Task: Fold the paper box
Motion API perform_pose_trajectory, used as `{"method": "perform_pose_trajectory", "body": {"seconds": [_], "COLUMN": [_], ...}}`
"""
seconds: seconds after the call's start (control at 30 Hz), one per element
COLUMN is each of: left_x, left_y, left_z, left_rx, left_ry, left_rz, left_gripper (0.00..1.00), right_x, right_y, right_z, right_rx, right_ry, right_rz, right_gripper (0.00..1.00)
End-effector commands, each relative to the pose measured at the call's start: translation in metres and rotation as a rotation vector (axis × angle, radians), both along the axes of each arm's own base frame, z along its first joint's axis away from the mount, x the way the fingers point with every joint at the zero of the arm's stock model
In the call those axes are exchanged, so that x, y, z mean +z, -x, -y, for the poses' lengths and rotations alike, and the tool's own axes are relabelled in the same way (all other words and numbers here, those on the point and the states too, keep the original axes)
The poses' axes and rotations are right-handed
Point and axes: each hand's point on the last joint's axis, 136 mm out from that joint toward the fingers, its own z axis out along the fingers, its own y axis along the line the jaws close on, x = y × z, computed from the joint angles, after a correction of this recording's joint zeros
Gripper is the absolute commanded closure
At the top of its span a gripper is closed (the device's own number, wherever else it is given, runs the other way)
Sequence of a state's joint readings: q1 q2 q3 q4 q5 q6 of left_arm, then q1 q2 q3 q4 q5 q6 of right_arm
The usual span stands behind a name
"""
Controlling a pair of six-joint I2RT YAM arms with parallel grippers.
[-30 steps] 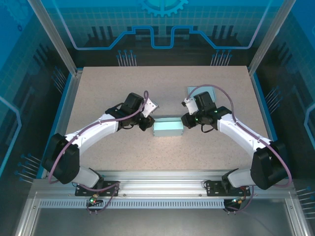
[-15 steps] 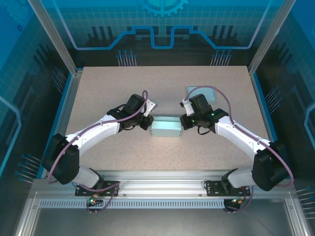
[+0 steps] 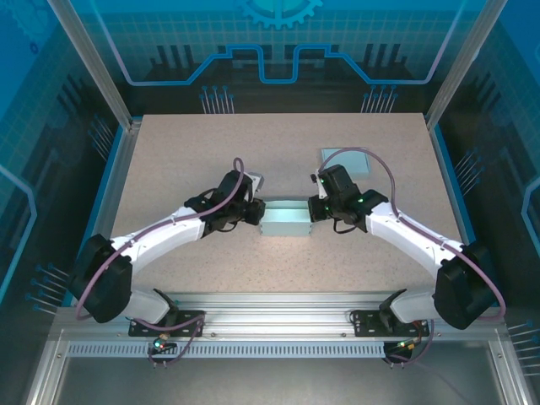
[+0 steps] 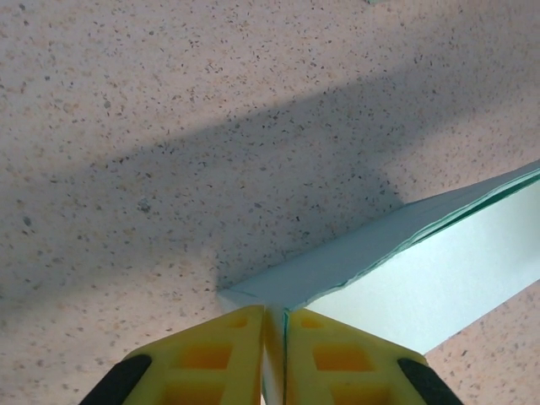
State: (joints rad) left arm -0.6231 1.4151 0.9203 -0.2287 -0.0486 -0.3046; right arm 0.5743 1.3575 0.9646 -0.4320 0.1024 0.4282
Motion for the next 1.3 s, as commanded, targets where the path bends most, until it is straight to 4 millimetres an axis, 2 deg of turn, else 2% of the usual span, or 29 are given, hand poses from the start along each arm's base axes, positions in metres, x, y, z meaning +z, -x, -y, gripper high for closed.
{"method": "perform_pose_trajectory", "body": {"seconds": [0.0, 0.2, 0.4, 0.57, 0.77, 1.0, 1.27], "left_x": [0.013, 0.007, 0.010, 0.009, -0.004, -0.021, -0.027], "left_y": [0.005, 0.006, 0.005, 0.005, 0.006, 0.005, 0.008], "left_z": [0.026, 0.024, 0.027, 0.029, 0.021, 0.016, 0.025], "left_rx": [0.014, 0.056, 0.076, 0.071, 0.097, 0.122, 0.135], "left_ry": [0.145, 0.158, 0.197, 0.188, 0.130, 0.056, 0.020], "left_rz": [0.014, 0.008, 0.017, 0.020, 0.017, 0.026, 0.065], "left_gripper": [0.84, 0.81, 0.78, 0.84, 0.89, 0.93, 0.98], "right_x": [0.012, 0.012, 0.016, 0.022, 0.028, 0.037, 0.022], "right_y": [0.000, -0.002, -0.002, -0.002, -0.004, -0.002, -0.005], "right_z": [-0.024, -0.029, -0.037, -0.045, -0.052, -0.068, -0.074], "right_rx": [-0.002, -0.015, -0.018, -0.006, -0.009, 0.017, -0.019], "right_ry": [-0.074, -0.022, -0.008, -0.021, -0.058, -0.154, -0.186], "right_rz": [0.046, 0.074, 0.096, 0.101, 0.100, 0.082, 0.038], "right_gripper": [0.91, 0.92, 0.92, 0.90, 0.89, 0.88, 0.91]}}
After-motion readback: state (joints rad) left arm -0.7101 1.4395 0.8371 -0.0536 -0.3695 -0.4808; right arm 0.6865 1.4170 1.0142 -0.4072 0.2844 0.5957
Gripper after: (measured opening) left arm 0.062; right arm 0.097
